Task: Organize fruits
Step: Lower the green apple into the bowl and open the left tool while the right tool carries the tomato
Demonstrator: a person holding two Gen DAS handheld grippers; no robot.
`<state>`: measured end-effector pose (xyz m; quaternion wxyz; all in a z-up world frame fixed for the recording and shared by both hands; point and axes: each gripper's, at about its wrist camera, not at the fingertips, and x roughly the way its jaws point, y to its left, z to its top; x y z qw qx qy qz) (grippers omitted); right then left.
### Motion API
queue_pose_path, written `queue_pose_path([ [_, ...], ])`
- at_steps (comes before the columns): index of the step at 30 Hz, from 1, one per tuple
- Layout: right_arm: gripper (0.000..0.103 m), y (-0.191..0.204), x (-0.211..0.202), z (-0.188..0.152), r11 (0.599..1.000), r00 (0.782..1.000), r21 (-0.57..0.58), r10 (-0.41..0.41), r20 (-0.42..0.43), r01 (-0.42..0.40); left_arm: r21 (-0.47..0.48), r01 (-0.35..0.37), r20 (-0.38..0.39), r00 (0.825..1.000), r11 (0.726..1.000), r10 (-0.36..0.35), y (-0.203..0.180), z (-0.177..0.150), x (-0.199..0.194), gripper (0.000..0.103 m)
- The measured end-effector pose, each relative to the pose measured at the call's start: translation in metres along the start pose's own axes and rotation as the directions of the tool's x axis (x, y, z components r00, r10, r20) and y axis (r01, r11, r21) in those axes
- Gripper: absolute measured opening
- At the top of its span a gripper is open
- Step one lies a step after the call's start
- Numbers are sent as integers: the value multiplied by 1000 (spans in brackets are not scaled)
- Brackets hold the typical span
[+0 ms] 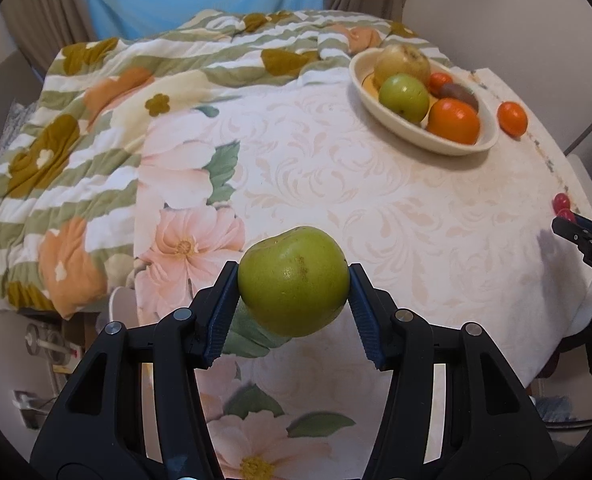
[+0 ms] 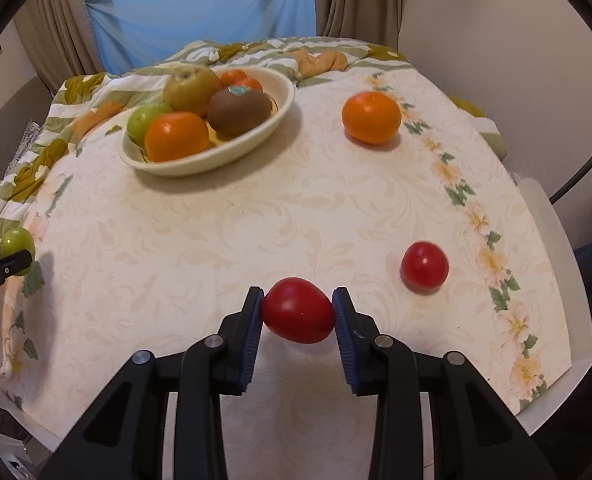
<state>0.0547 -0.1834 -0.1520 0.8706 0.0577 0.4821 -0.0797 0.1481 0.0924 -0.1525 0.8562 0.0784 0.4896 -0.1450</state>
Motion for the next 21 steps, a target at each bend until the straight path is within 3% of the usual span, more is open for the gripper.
queue_pose_path([
  [12, 32, 0, -52, 45, 999, 995, -42, 37, 91, -34, 7, 9, 106, 994, 1000, -10, -15, 38, -56, 61],
  [21, 32, -9, -61, 94, 995, 987, -80, 76, 139, -66, 13, 9, 161, 987, 1000, -11, -49, 83, -67, 61],
])
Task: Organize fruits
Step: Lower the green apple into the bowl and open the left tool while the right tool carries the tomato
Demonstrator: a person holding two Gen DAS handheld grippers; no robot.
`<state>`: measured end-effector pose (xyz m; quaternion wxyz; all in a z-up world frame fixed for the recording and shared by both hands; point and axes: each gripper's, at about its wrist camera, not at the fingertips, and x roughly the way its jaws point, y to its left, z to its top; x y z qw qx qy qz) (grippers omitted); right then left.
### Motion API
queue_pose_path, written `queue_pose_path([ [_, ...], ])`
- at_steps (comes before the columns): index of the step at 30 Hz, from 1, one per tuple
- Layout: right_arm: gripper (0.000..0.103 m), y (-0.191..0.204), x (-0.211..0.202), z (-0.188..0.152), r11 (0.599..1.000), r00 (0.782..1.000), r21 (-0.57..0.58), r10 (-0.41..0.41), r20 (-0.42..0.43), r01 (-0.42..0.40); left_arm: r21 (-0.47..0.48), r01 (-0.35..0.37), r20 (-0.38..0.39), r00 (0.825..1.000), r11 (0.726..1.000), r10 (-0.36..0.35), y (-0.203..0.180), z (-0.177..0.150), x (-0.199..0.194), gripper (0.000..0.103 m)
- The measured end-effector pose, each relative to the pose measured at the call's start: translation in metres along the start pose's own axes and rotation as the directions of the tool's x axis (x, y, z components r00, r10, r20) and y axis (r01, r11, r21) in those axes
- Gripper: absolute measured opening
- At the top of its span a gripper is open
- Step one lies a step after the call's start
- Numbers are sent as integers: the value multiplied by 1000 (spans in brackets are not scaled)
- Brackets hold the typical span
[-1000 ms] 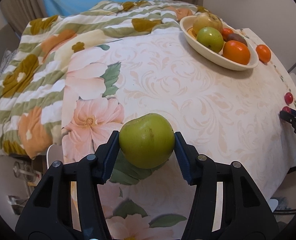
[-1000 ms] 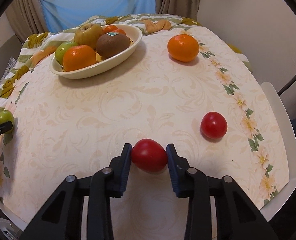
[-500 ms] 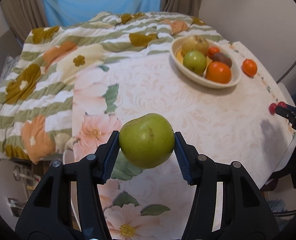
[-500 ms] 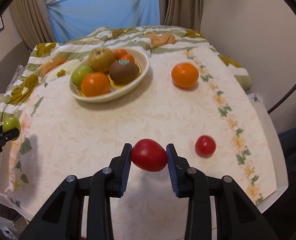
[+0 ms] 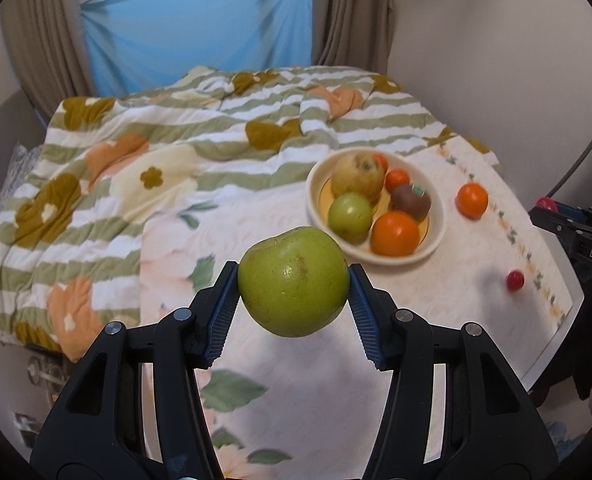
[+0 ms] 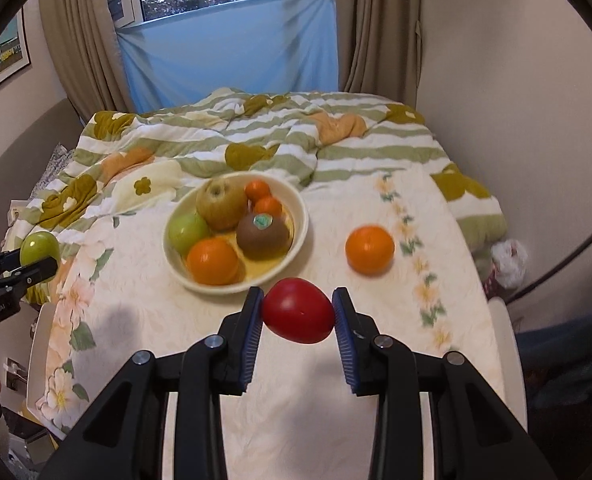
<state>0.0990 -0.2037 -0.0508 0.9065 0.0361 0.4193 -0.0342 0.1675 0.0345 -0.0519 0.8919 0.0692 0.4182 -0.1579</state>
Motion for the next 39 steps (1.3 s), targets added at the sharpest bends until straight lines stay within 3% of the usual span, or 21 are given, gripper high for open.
queue_pose_path([
  [8, 32, -26, 24, 44, 995, 997, -66, 74, 17, -73, -17, 5, 15, 1000, 1000, -5, -47, 43, 30, 61],
  [19, 32, -61, 71, 91, 974, 986, -154, 165, -21, -167, -72, 4, -26, 1000, 997, -6, -100, 83, 98, 61],
  [29, 32, -76, 107, 101, 945, 967, -205, 242, -82, -254, -107, -36, -105, 994, 994, 24, -122, 78, 147, 61],
  [39, 32, -73, 122, 102, 928, 957, -233, 272, -103, -289, -147, -47, -134, 991, 988, 27, -116, 66, 162, 61],
])
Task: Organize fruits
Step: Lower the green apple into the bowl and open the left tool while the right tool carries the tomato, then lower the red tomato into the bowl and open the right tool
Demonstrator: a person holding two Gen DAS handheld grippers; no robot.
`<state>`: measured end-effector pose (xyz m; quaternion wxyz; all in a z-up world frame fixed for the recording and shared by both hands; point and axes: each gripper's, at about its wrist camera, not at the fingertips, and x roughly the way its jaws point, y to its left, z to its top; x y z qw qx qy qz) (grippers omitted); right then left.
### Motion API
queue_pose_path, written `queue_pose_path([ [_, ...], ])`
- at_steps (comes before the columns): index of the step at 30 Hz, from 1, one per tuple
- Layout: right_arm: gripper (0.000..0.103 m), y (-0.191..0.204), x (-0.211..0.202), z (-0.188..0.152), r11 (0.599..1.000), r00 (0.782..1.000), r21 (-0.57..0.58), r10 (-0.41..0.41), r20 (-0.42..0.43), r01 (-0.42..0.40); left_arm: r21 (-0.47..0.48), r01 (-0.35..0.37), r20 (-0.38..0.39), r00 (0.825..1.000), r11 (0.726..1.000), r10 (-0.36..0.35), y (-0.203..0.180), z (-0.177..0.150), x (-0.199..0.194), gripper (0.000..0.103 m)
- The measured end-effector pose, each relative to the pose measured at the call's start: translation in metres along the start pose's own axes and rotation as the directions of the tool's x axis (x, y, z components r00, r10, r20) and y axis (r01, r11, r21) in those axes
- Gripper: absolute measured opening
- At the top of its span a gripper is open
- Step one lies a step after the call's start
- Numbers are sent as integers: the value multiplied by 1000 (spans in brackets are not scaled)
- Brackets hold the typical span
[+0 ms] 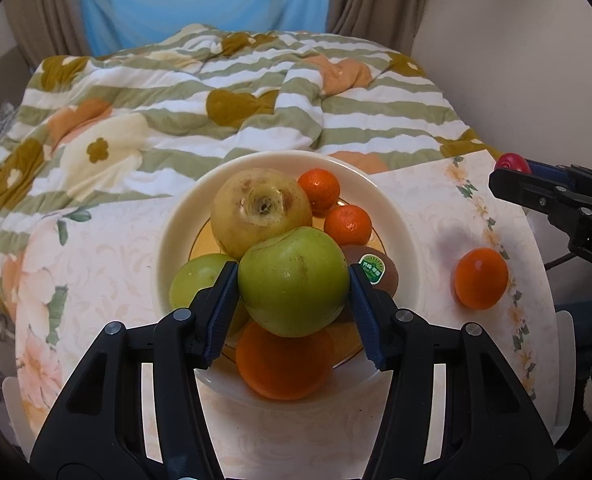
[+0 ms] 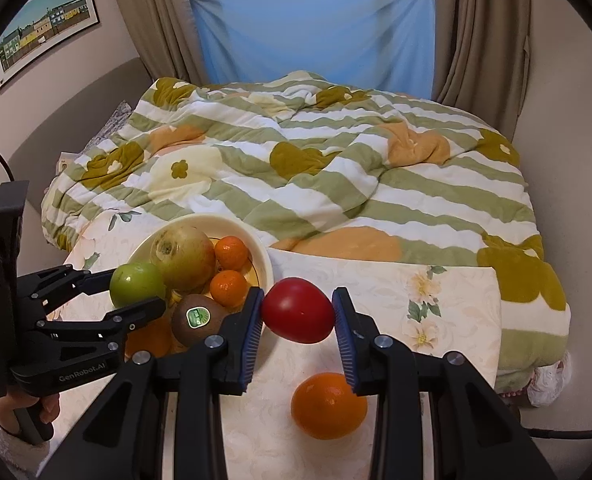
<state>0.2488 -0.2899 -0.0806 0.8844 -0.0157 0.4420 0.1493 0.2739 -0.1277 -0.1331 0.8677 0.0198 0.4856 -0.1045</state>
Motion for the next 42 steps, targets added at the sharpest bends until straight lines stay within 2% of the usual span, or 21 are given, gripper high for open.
queue_pose_path([
  [1, 32, 1, 1, 0, 1000, 1000, 3, 1, 2, -1, 4, -3, -2, 1000, 1000, 3, 0, 0, 1, 62],
  [3, 32, 1, 1, 0, 1000, 1000, 11, 2, 5, -2, 14, -8, 16, 1000, 1000, 8, -1, 0, -2, 74],
  [4, 32, 1, 2, 0, 1000, 1000, 13, 2, 5, -3, 10, -15, 41, 999, 1000, 14, -1, 0, -7, 91],
  [5, 32, 1, 2, 0, 1000, 1000, 14, 2, 4, -2, 4, -17, 60, 998, 1000, 17, -1, 2, -10, 103],
  [7, 32, 0, 2, 0, 1000, 1000, 11, 4, 2, -4, -4, -15, 92, 996, 1000, 15, -1, 2, -17, 103],
  [15, 32, 8, -2, 2, 1000, 1000, -2, 24, 3, -24, -34, -41, 99, 994, 999, 44, 13, 1, -42, 103],
  [27, 32, 34, 27, 25, 983, 983, -39, 180, -34, -181, -128, -131, 107, 984, 983, 145, 49, -19, -78, 103],
  [32, 32, 40, 50, 29, 976, 974, -39, 213, -76, -216, -170, -168, 100, 977, 971, 187, 59, -33, -83, 103],
  [42, 32, 44, 80, 31, 965, 963, -62, 246, -110, -254, -247, -161, 91, 978, 956, 188, 72, -48, -70, 103],
])
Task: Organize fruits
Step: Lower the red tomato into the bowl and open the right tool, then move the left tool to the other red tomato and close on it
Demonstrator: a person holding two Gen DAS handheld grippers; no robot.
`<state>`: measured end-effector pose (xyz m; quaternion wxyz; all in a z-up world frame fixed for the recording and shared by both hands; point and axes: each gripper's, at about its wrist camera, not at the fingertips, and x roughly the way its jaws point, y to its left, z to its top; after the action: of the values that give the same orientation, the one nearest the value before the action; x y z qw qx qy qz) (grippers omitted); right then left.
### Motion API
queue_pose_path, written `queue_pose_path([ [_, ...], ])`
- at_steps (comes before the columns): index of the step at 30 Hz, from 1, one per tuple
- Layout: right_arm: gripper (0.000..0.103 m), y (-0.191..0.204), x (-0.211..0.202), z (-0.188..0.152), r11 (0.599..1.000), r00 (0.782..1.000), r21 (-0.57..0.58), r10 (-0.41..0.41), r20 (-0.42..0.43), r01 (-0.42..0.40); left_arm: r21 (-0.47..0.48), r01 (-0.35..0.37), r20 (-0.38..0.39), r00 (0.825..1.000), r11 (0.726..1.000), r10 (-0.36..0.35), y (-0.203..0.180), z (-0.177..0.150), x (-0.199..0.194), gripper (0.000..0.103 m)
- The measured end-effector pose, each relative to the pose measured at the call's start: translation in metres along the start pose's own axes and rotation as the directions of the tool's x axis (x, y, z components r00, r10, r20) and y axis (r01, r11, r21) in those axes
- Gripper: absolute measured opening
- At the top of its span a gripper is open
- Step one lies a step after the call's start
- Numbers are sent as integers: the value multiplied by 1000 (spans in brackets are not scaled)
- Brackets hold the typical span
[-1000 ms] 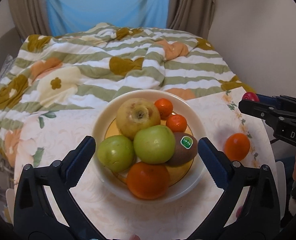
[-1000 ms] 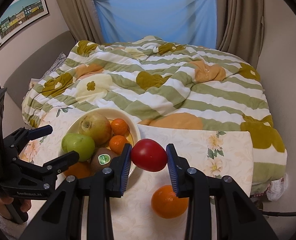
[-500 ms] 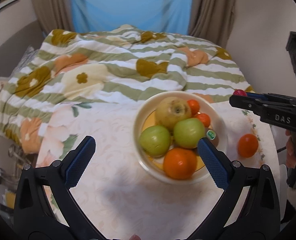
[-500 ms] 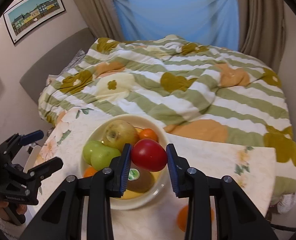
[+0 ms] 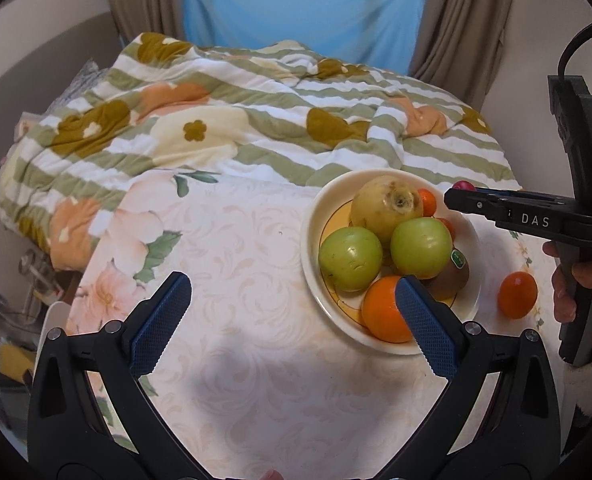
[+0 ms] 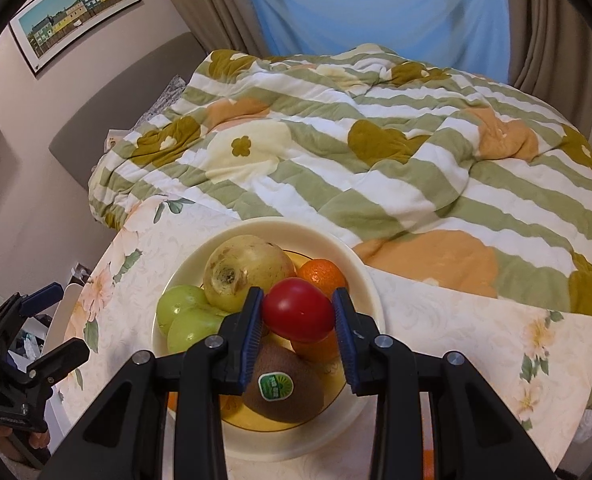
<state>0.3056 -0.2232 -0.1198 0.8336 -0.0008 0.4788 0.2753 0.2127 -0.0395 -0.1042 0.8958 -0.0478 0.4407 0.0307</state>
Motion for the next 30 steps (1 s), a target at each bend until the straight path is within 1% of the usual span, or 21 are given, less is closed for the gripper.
queue_pose_path([
  [5, 33, 2, 4, 1, 1000, 1000, -4, 16, -9, -16, -9, 6, -3, 1000, 1000, -6, 0, -2, 3, 103],
  [7, 52, 0, 2, 1, 999, 999, 6, 32, -3, -32, -10, 8, -6, 1000, 1000, -8, 0, -2, 3, 103],
  [8, 71, -1, 0, 0, 999, 999, 14, 40, 5, -40, -8, 8, -6, 1000, 1000, -8, 1, -2, 2, 103],
  [9, 82, -2, -3, 0, 999, 999, 22, 47, 17, -47, -7, 8, -5, 1000, 1000, -8, 1, -2, 2, 103],
  [11, 83, -3, -7, -1, 998, 998, 32, 51, 32, -52, -7, 8, -3, 1000, 1000, -8, 2, -2, 0, 103],
  [16, 84, 2, -23, -1, 999, 998, 29, 16, 64, -18, -3, 14, 10, 1000, 1000, -14, 6, 0, -10, 103],
  [17, 88, 4, -26, -1, 1000, 997, 25, 7, 72, -9, 0, 14, 13, 1000, 1000, -14, 6, 1, -13, 103],
  [18, 98, 6, -29, -1, 1000, 997, 22, 1, 80, -3, 3, 14, 18, 1000, 1000, -14, 7, 1, -16, 103],
  [20, 102, 11, -40, -2, 1000, 995, 18, -9, 100, 7, 13, 13, 32, 999, 1000, -13, 7, 3, -26, 103],
  [26, 102, 31, -79, -9, 997, 985, 6, -71, 158, 71, 44, 23, 79, 997, 999, -26, 10, 5, -63, 103],
  [30, 102, 42, -106, -18, 993, 983, 17, -117, 142, 116, 83, 10, 95, 995, 996, -18, 8, 5, -88, 103],
])
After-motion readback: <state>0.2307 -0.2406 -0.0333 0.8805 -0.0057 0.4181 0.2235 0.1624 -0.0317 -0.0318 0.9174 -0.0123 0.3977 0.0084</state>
